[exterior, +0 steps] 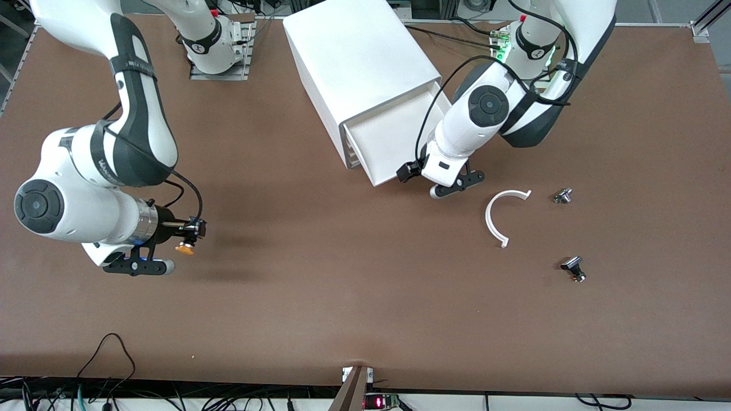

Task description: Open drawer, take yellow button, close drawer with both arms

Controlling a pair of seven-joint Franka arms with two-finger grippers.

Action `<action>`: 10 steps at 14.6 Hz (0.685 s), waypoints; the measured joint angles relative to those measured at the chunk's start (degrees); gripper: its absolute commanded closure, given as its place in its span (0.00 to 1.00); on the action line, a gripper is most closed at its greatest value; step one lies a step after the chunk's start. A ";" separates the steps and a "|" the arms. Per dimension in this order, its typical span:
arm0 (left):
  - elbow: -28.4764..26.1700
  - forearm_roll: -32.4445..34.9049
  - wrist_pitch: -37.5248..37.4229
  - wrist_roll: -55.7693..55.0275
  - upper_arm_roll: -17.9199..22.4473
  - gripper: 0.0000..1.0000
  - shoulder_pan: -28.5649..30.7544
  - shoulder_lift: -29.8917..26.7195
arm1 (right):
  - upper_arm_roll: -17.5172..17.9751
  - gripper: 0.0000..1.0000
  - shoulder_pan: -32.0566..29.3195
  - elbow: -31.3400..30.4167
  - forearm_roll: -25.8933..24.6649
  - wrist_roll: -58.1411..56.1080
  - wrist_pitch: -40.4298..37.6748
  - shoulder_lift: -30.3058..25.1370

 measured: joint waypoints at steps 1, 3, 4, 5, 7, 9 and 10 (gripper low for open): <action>-0.51 0.00 -0.18 -0.12 -0.68 0.01 0.15 -0.42 | -0.90 1.00 -0.04 -2.88 0.00 -2.72 3.52 -0.05; -0.85 -0.01 -2.46 -0.40 -2.62 0.01 0.46 -1.05 | -2.27 1.00 -0.06 -8.86 0.00 -7.54 11.05 -0.07; -0.90 -0.02 -3.59 -0.58 -3.63 0.01 0.52 -1.25 | -2.77 1.00 -0.09 -11.77 0.01 -10.05 14.99 -0.07; -0.92 -0.12 -4.13 -0.75 -4.79 0.01 0.57 -1.33 | -3.19 1.00 -0.17 -14.64 0.02 -12.13 19.00 -0.05; -1.14 -0.88 -4.52 -1.06 -6.71 0.01 0.56 -1.33 | -3.60 1.00 -0.66 -19.79 0.02 -14.89 25.87 0.02; -1.55 -2.15 -4.55 -1.06 -8.17 0.01 0.59 -1.33 | -3.60 1.00 -1.00 -23.52 0.02 -15.81 30.46 0.17; -1.72 -2.66 -4.56 -1.07 -8.77 0.01 0.61 -1.33 | -3.60 1.00 -1.11 -24.87 0.02 -15.96 31.86 0.29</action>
